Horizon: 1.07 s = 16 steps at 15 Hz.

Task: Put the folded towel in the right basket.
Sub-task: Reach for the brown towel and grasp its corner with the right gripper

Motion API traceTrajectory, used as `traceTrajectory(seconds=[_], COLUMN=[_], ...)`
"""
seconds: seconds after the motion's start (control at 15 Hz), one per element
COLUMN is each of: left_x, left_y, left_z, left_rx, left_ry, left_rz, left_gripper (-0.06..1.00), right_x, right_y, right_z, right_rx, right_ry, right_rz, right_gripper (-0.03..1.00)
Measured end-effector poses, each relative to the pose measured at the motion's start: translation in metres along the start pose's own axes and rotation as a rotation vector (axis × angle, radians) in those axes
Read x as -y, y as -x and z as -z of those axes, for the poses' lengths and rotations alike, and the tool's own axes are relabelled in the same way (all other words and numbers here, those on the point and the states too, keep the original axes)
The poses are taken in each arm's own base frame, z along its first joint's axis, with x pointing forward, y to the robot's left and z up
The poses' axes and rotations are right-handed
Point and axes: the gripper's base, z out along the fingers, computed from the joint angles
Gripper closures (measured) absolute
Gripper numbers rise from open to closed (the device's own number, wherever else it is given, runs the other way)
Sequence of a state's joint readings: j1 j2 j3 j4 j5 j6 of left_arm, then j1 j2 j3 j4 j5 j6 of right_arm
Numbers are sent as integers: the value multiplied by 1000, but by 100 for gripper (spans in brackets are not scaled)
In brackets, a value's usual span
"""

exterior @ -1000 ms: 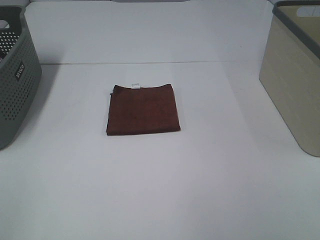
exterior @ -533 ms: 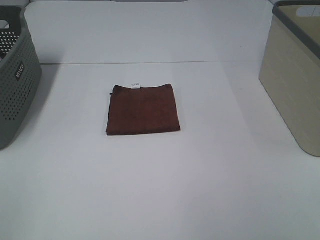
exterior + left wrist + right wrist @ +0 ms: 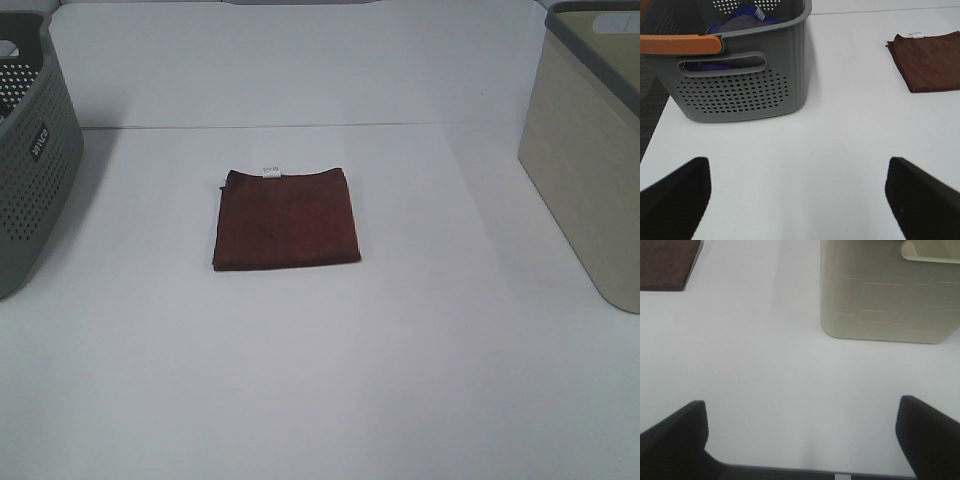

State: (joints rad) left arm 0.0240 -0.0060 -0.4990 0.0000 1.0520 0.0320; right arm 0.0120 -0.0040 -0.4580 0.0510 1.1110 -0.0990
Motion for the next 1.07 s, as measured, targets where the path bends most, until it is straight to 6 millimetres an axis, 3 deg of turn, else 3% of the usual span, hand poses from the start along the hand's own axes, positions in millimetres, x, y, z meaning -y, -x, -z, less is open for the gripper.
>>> traceTrajectory(seconds=[1.07], left_x=[0], left_y=[0], left_z=[0], left_rx=[0], left_ry=[0], left_rz=[0], left_gripper=[6], right_x=[0], right_y=[2], right_z=[1], right_rx=[20], right_ry=[-5], right_rz=[2], right_gripper=[-1])
